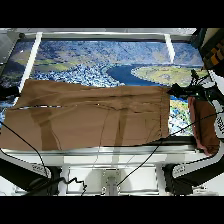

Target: Fold the clothes and pants, and hang the long-sleeved shirts on hangers.

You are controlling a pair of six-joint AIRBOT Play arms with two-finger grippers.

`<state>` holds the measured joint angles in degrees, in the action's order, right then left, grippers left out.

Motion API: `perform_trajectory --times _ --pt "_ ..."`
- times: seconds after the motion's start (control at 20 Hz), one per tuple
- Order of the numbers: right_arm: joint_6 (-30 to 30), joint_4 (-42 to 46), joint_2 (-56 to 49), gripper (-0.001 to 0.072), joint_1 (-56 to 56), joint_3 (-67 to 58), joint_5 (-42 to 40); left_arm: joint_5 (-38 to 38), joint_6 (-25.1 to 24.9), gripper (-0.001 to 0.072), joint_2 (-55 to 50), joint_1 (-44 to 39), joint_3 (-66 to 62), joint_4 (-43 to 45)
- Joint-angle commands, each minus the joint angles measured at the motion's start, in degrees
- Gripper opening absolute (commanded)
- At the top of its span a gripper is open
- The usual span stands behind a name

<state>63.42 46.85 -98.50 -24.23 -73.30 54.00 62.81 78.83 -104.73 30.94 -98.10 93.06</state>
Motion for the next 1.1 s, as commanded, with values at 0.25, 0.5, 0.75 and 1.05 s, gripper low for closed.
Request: perform_trajectory --times 0.25,0.5,0.75,1.05 --pt "0.42 -1.01 0.04 0.0029 1.20 -0.04 -15.04 -9.73 -0.15 0.0685 4.39 -4.68 -0.09 -0.04" --pt "0.42 -1.60 0.17 0.0683 1.01 -3.91 -13.42 -7.67 3.10 0.0684 7.89 -6.64 -0.13 -0.04" --pt "3.63 3.96 0.96 0.0167 -0.81 -18.34 8.20 -2.62 3.02 0.0223 17.79 -6.03 -0.13 0.28" --pt "3.50 15.54 11.85 0.0029 -6.36 -21.24 29.16 13.27 1.49 0.0019 28.41 0.07 0.04 0.61"
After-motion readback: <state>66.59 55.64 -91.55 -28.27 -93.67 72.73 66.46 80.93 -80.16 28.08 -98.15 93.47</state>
